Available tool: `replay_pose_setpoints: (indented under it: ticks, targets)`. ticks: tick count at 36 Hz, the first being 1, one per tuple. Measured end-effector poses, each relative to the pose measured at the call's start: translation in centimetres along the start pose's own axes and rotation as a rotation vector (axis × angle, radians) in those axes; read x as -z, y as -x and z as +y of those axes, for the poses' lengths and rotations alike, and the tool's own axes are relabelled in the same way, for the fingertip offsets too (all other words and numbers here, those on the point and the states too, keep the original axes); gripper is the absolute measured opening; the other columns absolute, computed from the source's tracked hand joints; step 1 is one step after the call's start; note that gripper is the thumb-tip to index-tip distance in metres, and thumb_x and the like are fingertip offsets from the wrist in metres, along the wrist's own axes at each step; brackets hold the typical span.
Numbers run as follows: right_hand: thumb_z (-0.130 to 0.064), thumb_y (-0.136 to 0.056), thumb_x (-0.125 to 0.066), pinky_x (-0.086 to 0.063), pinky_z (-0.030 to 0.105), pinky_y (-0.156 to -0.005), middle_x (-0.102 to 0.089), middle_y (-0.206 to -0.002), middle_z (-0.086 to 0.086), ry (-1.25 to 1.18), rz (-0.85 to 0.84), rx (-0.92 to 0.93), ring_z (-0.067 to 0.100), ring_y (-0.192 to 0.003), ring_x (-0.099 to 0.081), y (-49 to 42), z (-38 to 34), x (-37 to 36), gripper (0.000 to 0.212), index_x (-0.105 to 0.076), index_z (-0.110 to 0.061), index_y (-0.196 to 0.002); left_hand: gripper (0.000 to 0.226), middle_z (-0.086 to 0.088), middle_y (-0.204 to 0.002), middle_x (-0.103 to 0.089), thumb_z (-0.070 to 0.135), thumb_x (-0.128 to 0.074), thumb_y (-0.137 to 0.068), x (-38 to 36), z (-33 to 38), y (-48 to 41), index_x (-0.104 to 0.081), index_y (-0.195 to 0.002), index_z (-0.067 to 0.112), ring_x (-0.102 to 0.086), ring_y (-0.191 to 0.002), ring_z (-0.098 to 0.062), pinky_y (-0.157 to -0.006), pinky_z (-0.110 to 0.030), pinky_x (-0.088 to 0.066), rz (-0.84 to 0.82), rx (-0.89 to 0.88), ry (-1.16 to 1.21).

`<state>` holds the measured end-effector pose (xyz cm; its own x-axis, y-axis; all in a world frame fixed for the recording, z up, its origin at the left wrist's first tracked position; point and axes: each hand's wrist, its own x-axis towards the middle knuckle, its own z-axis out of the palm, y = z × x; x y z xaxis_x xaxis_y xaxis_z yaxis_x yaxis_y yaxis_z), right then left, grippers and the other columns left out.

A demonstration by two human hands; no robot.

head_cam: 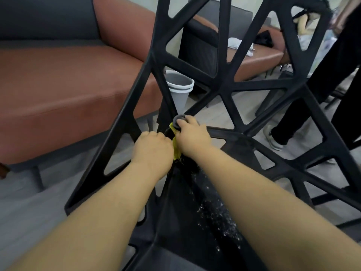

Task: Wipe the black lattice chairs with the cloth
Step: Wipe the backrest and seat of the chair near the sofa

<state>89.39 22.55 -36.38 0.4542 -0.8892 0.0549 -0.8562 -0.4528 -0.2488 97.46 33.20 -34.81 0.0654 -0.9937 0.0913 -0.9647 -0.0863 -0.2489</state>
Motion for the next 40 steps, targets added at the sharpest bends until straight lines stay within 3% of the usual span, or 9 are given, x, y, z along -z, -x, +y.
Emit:
replay_pose_setpoints:
  ticks: [5,11,14,21,24,28,32,37,40]
  targets:
    - [-0.023,-0.096,-0.036,-0.035,0.042,-0.078,-0.034,-0.137,0.002,0.124,0.022,-0.028,0.040,-0.110,-0.038,0.0,1.8,0.1,0.034,-0.048,-0.026,-0.128,0.027,-0.007,-0.116,-0.055,0.017,-0.029,-0.098,0.0,0.2,-0.3,-0.050,-0.114,0.012,-0.053,-0.106,-0.025,-0.086,-0.034,-0.038,-0.004,-0.008,-0.083]
    - [-0.022,-0.096,-0.034,-0.038,0.043,-0.080,-0.032,-0.132,0.008,0.108,0.062,-0.327,0.043,-0.106,-0.047,1.1,9.8,2.7,0.037,-0.048,-0.025,-0.130,0.030,-0.007,-0.120,-0.052,0.015,-0.032,-0.096,-0.1,0.2,-0.4,-0.047,-0.123,0.013,-0.051,-0.109,-0.024,-0.085,-0.031,-0.035,-0.037,-0.027,-0.114]
    - [-0.020,-0.094,-0.036,-0.040,0.044,-0.090,-0.032,-0.132,0.010,0.062,0.135,-0.478,0.043,-0.108,-0.050,1.2,12.0,3.8,0.038,-0.051,-0.024,-0.129,0.035,-0.008,-0.120,-0.051,0.016,-0.030,-0.096,-0.1,0.0,-0.4,-0.046,-0.127,0.014,-0.050,-0.109,-0.025,-0.086,-0.031,-0.034,-0.029,-0.021,-0.111]
    - [-0.029,-0.093,-0.044,-0.036,0.039,-0.098,-0.026,-0.139,0.013,-0.048,0.172,-0.685,0.040,-0.119,-0.044,0.2,10.8,3.8,0.039,-0.048,-0.017,-0.130,0.033,-0.009,-0.121,-0.050,0.014,-0.031,-0.096,0.1,0.3,-0.3,-0.045,-0.126,0.014,-0.047,-0.111,-0.026,-0.089,-0.033,-0.034,-0.040,-0.009,-0.115]
    - [-0.033,-0.090,-0.051,-0.038,0.037,-0.099,-0.030,-0.136,0.011,-0.134,0.111,-0.551,0.037,-0.115,-0.050,-0.2,7.6,2.6,0.044,-0.046,-0.024,-0.133,0.031,-0.010,-0.120,-0.051,0.014,-0.030,-0.096,0.1,0.2,-0.2,-0.048,-0.121,0.013,-0.049,-0.109,-0.026,-0.089,-0.033,-0.034,-0.043,0.006,-0.113]
    - [-0.038,-0.090,-0.054,-0.037,0.040,-0.098,-0.034,-0.138,0.005,-0.103,0.050,-0.193,0.037,-0.117,-0.047,0.3,3.1,0.4,0.046,-0.047,-0.028,-0.134,0.031,-0.010,-0.119,-0.051,0.015,-0.027,-0.097,0.2,0.3,-0.1,-0.049,-0.118,0.013,-0.050,-0.108,-0.026,-0.089,-0.033,-0.035,-0.046,0.008,-0.121]
    - [-0.033,-0.090,-0.056,-0.041,0.033,-0.089,-0.042,-0.133,-0.001,-0.082,-0.009,0.096,0.027,-0.113,-0.051,0.4,1.4,0.2,0.043,-0.051,-0.026,-0.132,0.034,-0.007,-0.118,-0.053,0.016,-0.026,-0.097,0.4,0.4,0.2,-0.050,-0.120,0.015,-0.049,-0.110,-0.025,-0.102,-0.037,-0.025,-0.075,0.040,-0.123]
    - [-0.034,-0.092,-0.053,-0.046,0.037,-0.080,-0.041,-0.124,0.002,-0.015,0.107,0.097,0.033,-0.100,-0.052,-0.9,2.3,-0.6,0.034,-0.055,-0.024,-0.125,0.028,-0.004,-0.105,-0.058,0.013,-0.030,-0.094,0.5,-0.1,0.9,-0.054,-0.108,0.014,-0.051,-0.100,-0.024,-0.103,-0.038,-0.021,-0.048,0.032,-0.144]
    - [-0.025,-0.093,-0.050,-0.038,0.036,-0.069,-0.034,-0.123,0.006,0.043,0.141,0.020,0.036,-0.090,-0.051,-2.1,2.1,-0.6,0.035,-0.051,-0.020,-0.127,0.027,-0.003,-0.104,-0.058,0.013,-0.029,-0.094,0.5,-0.2,0.7,-0.054,-0.105,0.015,-0.050,-0.099,-0.025,-0.102,-0.038,-0.021,-0.051,0.027,-0.104]
